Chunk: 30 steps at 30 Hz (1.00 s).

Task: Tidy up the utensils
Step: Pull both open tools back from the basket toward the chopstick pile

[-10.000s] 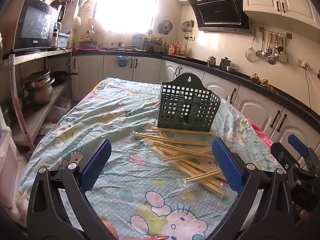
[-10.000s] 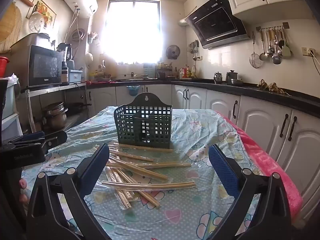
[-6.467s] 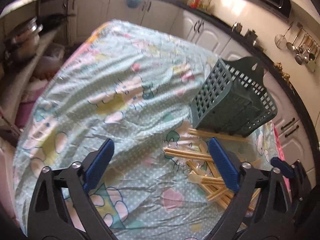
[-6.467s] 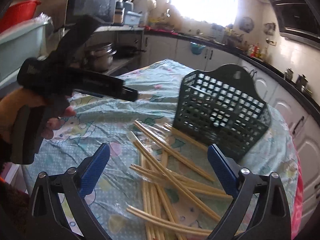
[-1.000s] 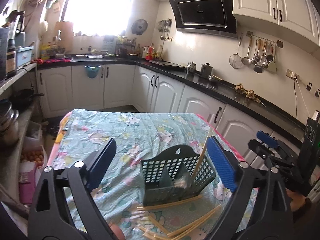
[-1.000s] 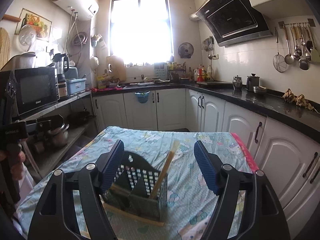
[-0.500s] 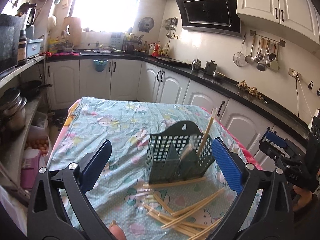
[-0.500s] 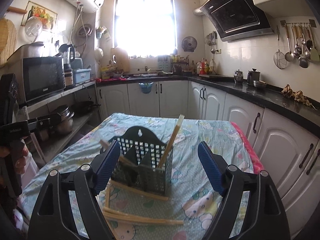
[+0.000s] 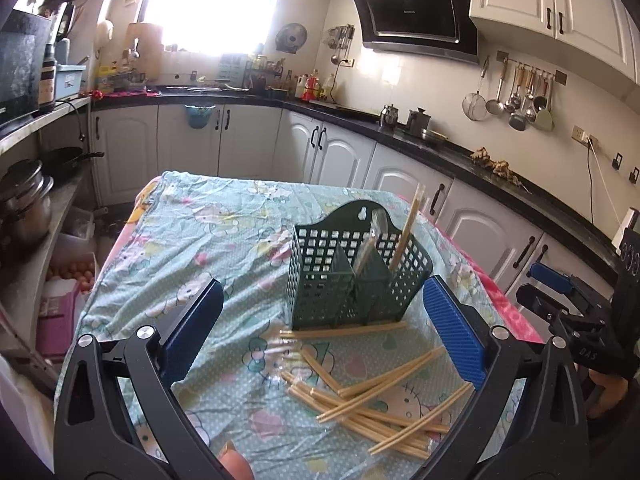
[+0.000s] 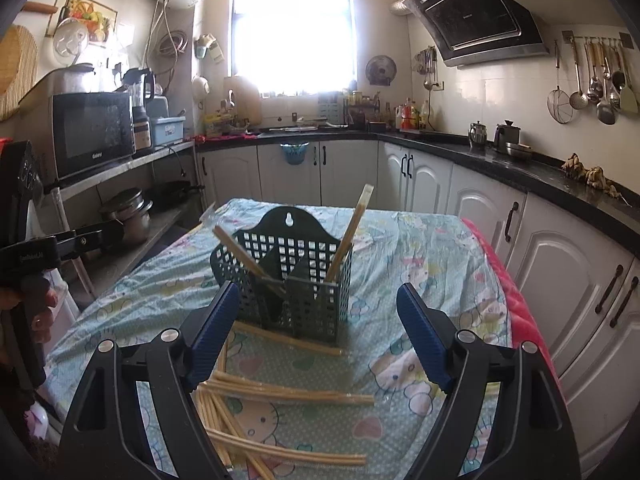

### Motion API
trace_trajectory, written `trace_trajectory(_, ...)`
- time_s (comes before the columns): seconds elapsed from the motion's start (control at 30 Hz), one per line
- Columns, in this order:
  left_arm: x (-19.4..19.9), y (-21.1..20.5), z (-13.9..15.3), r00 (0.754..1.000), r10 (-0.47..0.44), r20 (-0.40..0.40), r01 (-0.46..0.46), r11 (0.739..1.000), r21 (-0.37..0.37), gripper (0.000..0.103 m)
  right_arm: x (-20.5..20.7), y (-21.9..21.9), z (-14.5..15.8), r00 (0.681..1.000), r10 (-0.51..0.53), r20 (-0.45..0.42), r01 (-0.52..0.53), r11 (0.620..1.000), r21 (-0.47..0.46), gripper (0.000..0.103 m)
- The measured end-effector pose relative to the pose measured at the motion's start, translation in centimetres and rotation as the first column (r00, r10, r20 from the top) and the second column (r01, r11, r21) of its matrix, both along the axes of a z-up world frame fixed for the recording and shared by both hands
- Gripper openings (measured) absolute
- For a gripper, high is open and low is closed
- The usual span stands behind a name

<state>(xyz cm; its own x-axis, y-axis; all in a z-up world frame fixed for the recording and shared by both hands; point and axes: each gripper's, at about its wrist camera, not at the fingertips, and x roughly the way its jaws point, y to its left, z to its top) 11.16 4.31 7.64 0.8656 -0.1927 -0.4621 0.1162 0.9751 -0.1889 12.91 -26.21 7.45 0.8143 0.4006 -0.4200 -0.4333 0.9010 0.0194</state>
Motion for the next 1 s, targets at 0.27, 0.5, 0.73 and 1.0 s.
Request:
trace_trajectory(0.27, -0.8, -0.9, -1.6, 1.0, -0.024, -0.019, 0.024, 1.0, 0.016, 0.092, -1.2, 0.0, -1.5, 0.999, 0.011, -0.041, -0.013, 0.999, -0.033, 0.078)
trace_trajectory(0.5, -1.1, -1.0, -3.2, 0.998, -0.035, -0.056, 0.035, 0.999, 0.015, 0.092, -1.9, -0.4, -3.8, 0.995, 0.006, -0.099, -0.011, 0.999, -0.052, 0.078)
trace_trajectory(0.73, -1.4, -0.8, -4.9, 0.995, -0.043, -0.094, 0.045, 0.999, 0.021, 0.092, -2.2, -1.1, -6.0, 0.989, 0.004, -0.15, -0.016, 0.997, -0.076, 0.078)
trace_trajectory(1.0, -1.3, -0.7, -7.7, 0.982, -0.066, -0.175, 0.065, 0.998, -0.01, 0.092, -2.5, -2.1, -8.1, 0.979, -0.009, -0.204, -0.011, 0.995, -0.096, 0.078)
